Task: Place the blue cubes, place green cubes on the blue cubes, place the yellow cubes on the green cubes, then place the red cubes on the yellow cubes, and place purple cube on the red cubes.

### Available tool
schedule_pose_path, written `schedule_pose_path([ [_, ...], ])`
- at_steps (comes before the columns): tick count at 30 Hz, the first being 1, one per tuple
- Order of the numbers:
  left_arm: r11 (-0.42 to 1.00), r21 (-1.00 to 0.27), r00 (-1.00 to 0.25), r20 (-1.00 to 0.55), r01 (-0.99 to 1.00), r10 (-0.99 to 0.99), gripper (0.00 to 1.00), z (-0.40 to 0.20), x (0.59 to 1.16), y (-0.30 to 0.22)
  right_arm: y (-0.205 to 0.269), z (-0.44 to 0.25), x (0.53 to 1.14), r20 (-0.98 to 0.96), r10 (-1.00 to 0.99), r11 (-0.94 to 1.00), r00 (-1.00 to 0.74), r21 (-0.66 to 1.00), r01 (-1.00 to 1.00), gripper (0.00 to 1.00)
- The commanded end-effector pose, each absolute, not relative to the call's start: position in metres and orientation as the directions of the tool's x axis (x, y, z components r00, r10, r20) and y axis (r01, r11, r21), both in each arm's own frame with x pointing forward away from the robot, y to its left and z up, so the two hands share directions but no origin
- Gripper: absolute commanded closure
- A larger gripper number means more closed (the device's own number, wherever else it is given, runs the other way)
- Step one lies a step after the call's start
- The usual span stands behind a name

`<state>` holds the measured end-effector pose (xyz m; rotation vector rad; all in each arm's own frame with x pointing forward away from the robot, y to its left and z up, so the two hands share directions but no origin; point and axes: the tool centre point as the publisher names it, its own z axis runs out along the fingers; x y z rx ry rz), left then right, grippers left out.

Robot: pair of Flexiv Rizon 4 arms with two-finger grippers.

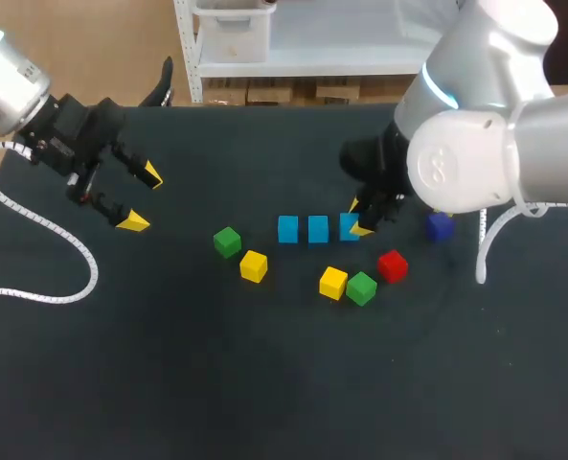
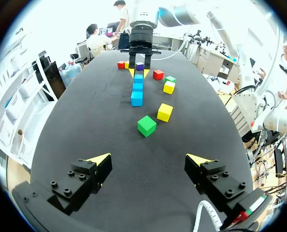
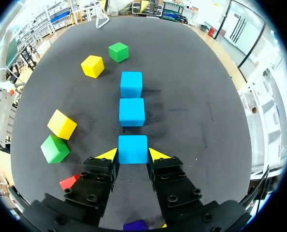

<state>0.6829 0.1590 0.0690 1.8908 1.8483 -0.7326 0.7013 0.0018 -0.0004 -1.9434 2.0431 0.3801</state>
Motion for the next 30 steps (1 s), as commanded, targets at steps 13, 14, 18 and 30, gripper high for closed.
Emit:
schedule_pose_path([
  [13, -0.051, -0.075, -0.006, -0.617, 0.996, 0.787, 0.00, 0.0683, 0.6823, 0.1601, 0.0018, -0.0022, 0.7012, -0.394, -0.918, 0.047, -0.042, -0.001, -0.999, 1.00],
  [14, -0.051, -0.075, -0.006, -0.617, 0.996, 0.787, 0.00, 0.0683, 0.6823, 0.1601, 0.0016, -0.0024, 0.7014, -0.394, -0.918, 0.047, -0.043, -0.001, -0.999, 1.00],
  [18, -0.051, -0.075, -0.006, -0.617, 0.996, 0.787, 0.00, 0.0683, 0.6823, 0.1601, 0.0012, -0.0030, 0.7018, -0.395, -0.918, 0.048, -0.044, 0.000, -0.999, 1.00],
  [30, -0.051, -0.075, -0.006, -0.617, 0.996, 0.787, 0.00, 0.0683, 0.6823, 0.1601, 0.0014, -0.0035, 0.7024, -0.399, -0.916, 0.042, -0.041, 0.004, -0.999, 1.00],
])
